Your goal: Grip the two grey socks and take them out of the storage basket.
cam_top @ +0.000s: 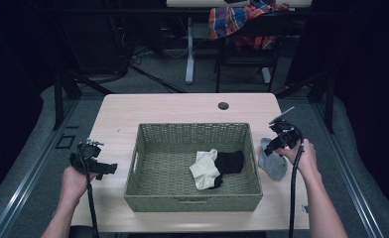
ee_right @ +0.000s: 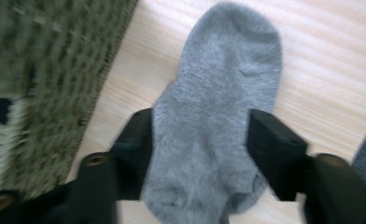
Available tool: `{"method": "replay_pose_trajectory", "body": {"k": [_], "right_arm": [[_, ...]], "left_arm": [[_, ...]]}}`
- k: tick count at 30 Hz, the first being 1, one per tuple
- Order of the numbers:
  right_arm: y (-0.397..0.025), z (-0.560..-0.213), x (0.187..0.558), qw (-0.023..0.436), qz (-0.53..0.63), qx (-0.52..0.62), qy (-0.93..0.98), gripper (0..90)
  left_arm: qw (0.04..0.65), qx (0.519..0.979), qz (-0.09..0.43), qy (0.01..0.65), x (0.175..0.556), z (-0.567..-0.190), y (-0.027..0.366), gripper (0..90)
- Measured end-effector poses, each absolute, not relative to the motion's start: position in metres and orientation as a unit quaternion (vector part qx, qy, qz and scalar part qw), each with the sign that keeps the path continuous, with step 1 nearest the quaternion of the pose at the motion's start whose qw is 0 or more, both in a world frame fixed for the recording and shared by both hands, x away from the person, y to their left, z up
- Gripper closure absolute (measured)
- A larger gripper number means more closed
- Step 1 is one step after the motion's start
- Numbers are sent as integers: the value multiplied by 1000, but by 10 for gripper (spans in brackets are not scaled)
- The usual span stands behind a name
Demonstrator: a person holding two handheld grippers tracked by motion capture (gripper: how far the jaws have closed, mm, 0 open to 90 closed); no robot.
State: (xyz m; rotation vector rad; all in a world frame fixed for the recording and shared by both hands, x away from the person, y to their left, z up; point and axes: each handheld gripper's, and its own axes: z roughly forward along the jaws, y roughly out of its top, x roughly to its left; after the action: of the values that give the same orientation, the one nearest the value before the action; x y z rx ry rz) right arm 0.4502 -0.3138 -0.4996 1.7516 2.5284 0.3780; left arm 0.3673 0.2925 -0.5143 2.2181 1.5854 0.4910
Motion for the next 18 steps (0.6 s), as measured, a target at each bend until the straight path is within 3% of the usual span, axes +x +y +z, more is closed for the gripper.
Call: {"method": "replay_pose_trajectory", "body": {"k": [7,18], "right_arm": [[-325,-469,437,37,154,564,810,134],[-339,-460,425,43,159,577,800,30]], "left_arm": [[185,786,172,563,367,-514,293,2],[184,789,172,561,369,-514,291,2]]}}
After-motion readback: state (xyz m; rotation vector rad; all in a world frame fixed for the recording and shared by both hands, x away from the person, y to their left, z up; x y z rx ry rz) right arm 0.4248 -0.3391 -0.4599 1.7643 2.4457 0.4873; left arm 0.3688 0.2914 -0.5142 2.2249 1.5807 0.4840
